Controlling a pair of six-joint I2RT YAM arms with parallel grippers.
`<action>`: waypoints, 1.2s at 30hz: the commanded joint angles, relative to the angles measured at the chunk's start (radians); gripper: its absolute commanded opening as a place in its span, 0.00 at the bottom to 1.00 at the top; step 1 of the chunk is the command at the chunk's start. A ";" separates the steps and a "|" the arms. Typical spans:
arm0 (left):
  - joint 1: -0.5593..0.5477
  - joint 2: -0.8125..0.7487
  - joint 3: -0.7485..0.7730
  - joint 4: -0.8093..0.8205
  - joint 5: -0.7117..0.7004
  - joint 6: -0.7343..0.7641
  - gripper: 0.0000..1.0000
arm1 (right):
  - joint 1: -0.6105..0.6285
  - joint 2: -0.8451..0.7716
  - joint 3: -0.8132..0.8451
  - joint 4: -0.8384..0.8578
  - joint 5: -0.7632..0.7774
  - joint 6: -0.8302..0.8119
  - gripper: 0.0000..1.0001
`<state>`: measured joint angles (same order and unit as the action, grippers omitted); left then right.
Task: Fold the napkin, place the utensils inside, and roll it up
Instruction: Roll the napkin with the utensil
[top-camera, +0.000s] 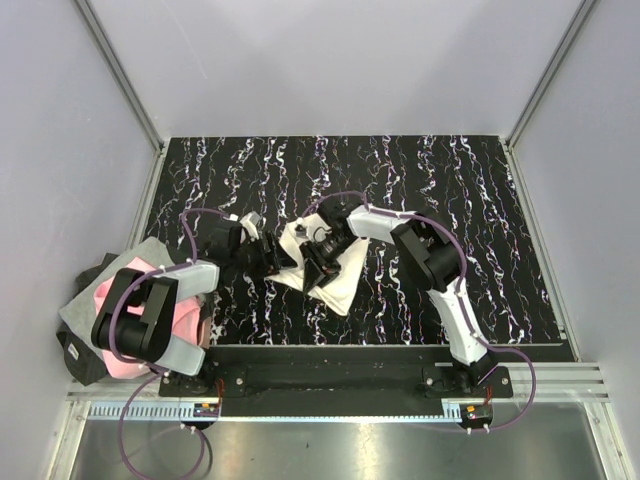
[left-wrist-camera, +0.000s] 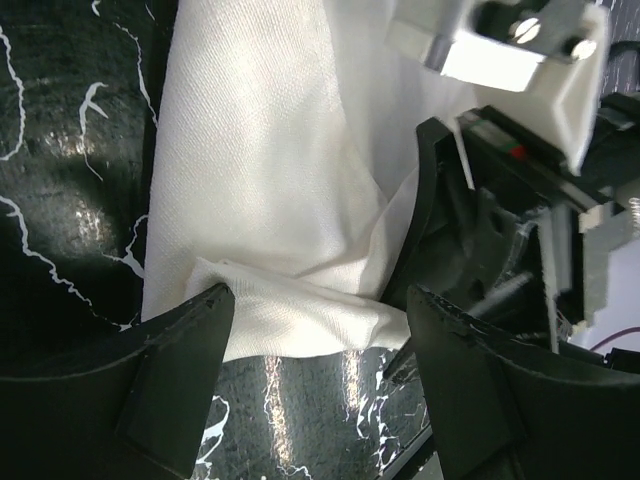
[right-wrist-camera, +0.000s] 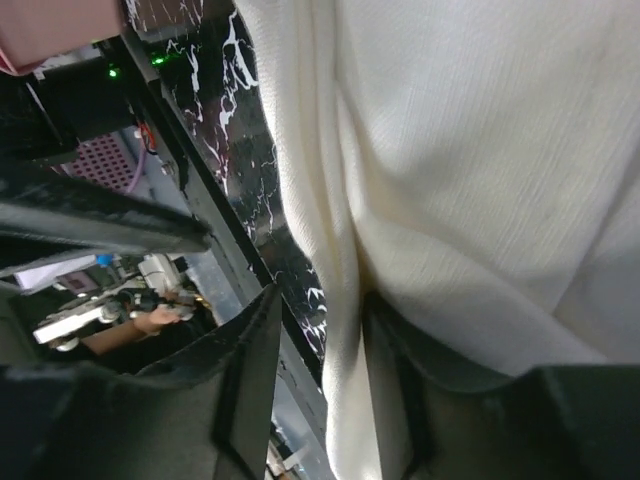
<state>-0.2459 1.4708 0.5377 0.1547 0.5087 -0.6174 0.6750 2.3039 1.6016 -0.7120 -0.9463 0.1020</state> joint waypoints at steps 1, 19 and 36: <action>0.011 0.068 -0.016 -0.107 -0.134 0.059 0.77 | -0.005 -0.116 -0.002 0.003 0.145 0.010 0.51; 0.025 0.077 0.004 -0.141 -0.124 0.058 0.77 | 0.256 -0.790 -0.558 0.327 1.027 0.034 0.64; 0.037 0.091 0.008 -0.138 -0.108 0.056 0.77 | 0.551 -0.623 -0.600 0.450 1.425 -0.053 0.56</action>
<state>-0.2291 1.5074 0.5701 0.1474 0.5217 -0.6174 1.1999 1.6569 0.9821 -0.3080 0.3618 0.0643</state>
